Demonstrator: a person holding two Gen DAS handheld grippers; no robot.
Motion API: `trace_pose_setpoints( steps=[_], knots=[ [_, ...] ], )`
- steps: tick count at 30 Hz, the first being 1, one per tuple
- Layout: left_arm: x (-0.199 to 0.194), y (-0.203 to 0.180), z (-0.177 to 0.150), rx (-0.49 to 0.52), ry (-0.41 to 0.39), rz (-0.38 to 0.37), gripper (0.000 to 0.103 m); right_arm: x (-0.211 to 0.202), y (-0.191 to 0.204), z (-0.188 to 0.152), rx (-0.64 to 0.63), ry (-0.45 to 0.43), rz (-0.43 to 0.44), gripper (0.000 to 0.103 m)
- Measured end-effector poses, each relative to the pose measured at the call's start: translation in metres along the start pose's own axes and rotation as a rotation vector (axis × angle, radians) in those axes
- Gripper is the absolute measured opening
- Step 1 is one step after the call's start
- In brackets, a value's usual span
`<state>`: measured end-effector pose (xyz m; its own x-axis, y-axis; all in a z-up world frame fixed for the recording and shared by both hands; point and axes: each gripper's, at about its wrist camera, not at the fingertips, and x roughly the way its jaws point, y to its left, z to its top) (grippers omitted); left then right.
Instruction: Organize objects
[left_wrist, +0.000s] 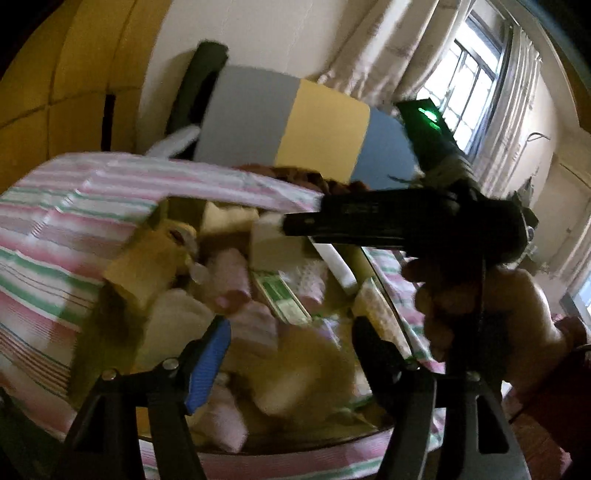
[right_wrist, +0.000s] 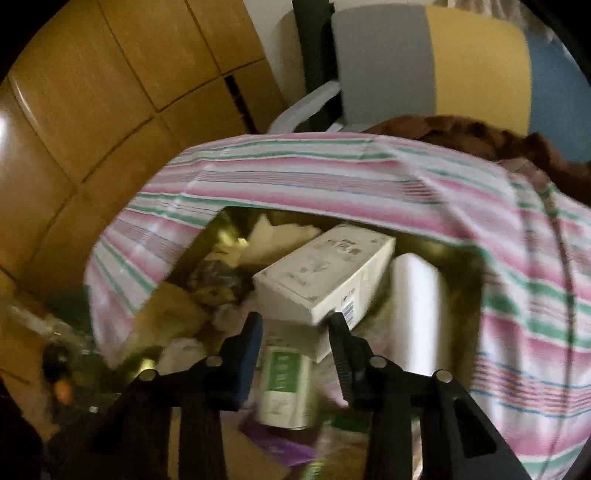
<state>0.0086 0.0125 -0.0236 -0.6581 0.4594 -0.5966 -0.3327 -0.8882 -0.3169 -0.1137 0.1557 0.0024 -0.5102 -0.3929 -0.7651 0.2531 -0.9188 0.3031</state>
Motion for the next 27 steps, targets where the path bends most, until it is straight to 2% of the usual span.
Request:
trace_pose_setpoints(
  steps=[2,4,10,13,16,18,21,22,23,25,27],
  knots=[
    [-0.008,0.004,0.002,-0.019,-0.031,0.015,0.069,-0.013,-0.003,0.003,0.003,-0.061,-0.003,0.038],
    [-0.011,0.007,0.004,-0.049,-0.039,0.021,0.069,-0.019,-0.007,0.007,0.001,-0.091,-0.042,0.038],
    [-0.014,0.014,0.002,-0.079,-0.026,0.070,0.069,0.004,-0.009,0.019,-0.042,-0.057,-0.118,0.039],
    [-0.020,0.018,0.005,-0.096,-0.041,0.105,0.069,0.017,-0.006,0.015,-0.061,-0.041,-0.072,0.038],
    [-0.023,0.021,0.011,-0.126,-0.056,0.199,0.069,0.021,-0.002,0.009,-0.054,0.007,-0.028,0.038],
    [-0.028,0.022,0.015,-0.146,-0.065,0.246,0.069,0.008,-0.004,0.002,-0.037,-0.012,-0.019,0.038],
    [-0.034,0.021,0.018,-0.167,-0.062,0.270,0.069,-0.018,-0.011,-0.007,-0.002,-0.053,-0.035,0.039],
    [-0.033,0.020,0.018,-0.167,-0.057,0.275,0.069,-0.026,-0.013,-0.011,0.014,-0.062,-0.033,0.045],
    [-0.033,0.019,0.019,-0.163,-0.048,0.283,0.069,-0.037,-0.016,-0.016,0.032,-0.072,-0.031,0.057],
    [-0.033,0.014,0.018,-0.144,-0.026,0.306,0.069,-0.052,-0.018,-0.025,0.041,-0.085,-0.043,0.072],
    [-0.031,0.010,0.017,-0.125,-0.007,0.348,0.069,-0.060,-0.012,-0.033,0.029,-0.087,-0.067,0.078]
  ],
)
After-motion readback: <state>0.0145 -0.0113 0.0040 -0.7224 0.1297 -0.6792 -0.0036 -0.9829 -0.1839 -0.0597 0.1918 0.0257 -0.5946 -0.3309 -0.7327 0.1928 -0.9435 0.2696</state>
